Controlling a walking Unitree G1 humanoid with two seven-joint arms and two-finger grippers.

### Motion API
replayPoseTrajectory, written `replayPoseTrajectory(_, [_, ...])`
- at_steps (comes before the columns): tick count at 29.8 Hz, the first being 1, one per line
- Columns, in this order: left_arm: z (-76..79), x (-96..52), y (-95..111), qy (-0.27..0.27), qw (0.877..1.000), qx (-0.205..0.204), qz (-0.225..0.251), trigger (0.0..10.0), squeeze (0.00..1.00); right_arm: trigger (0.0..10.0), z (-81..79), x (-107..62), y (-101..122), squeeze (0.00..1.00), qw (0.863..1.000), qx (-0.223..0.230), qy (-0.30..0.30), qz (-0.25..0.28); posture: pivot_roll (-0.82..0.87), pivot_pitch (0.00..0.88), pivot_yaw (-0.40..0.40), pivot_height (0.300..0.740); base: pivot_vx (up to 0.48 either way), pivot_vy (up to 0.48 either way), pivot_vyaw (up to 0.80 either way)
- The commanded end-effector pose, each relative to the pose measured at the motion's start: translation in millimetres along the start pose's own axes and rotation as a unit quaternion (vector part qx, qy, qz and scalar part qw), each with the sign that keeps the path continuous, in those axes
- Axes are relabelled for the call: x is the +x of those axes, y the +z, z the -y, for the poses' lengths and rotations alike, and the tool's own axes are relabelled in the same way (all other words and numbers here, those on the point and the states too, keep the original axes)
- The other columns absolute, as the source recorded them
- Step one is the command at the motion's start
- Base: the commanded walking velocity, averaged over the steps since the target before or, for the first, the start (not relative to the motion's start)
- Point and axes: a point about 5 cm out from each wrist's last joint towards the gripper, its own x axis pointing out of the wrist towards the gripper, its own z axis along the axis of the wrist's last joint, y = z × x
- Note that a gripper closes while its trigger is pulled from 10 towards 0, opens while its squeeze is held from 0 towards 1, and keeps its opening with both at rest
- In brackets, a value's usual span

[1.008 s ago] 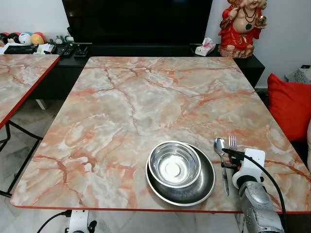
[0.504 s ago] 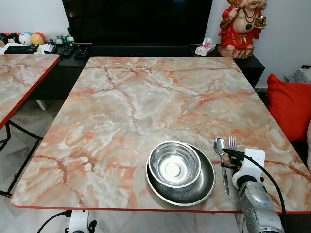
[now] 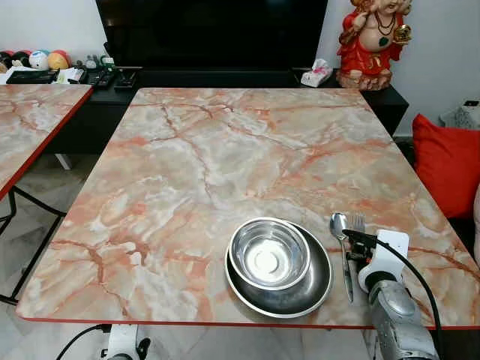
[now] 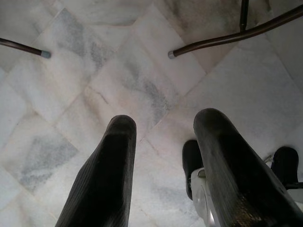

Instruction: Setting the table

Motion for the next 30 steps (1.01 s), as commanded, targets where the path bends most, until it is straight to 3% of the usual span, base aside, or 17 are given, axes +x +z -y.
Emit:
replayPoseTrajectory(1, [-0.5, -0.2, -1, 0.004, 1.000, 0.000, -0.002, 10.0, 0.00, 10.0, 2.4, 0.9, 9, 0.00, 1.000, -0.001, -0.007, 0.019, 0.01, 0.000, -0.007, 0.740, 0.000, 0.000, 0.00])
replayPoseTrajectory(12, [-1.5, -0.4, -2, 0.005, 1.000, 0.000, -0.004, 10.0, 0.00, 10.0, 8.8, -0.6, 32, 0.00, 0.996, 0.005, -0.032, 0.086, 0.01, 0.000, -0.006, 0.740, 0.000, 0.000, 0.00])
replayPoseTrajectory(17, [-2.3, -0.7, -3, 0.008, 1.000, 0.000, -0.005, 10.0, 0.00, 10.0, 9.3, -7.2, 61, 0.00, 0.978, 0.043, -0.040, 0.201, 0.01, 0.000, -0.006, 0.740, 0.000, 0.000, 0.00])
replayPoseTrajectory(25, [-4.6, -1.1, -4, 0.013, 1.000, 0.003, -0.004, 10.0, 0.00, 10.0, -1.4, -9.8, 76, 0.00, 0.966, 0.027, -0.027, 0.254, 0.01, 0.000, -0.007, 0.740, 0.000, 0.000, 0.00])
replayPoseTrajectory(30, [-3.4, -1.4, -7, 0.010, 1.000, -0.009, -0.012, 10.0, 0.00, 10.0, -3.1, -8.2, 77, 0.00, 0.965, 0.026, -0.033, 0.259, 0.01, 0.000, -0.011, 0.740, 0.000, 0.000, 0.00])
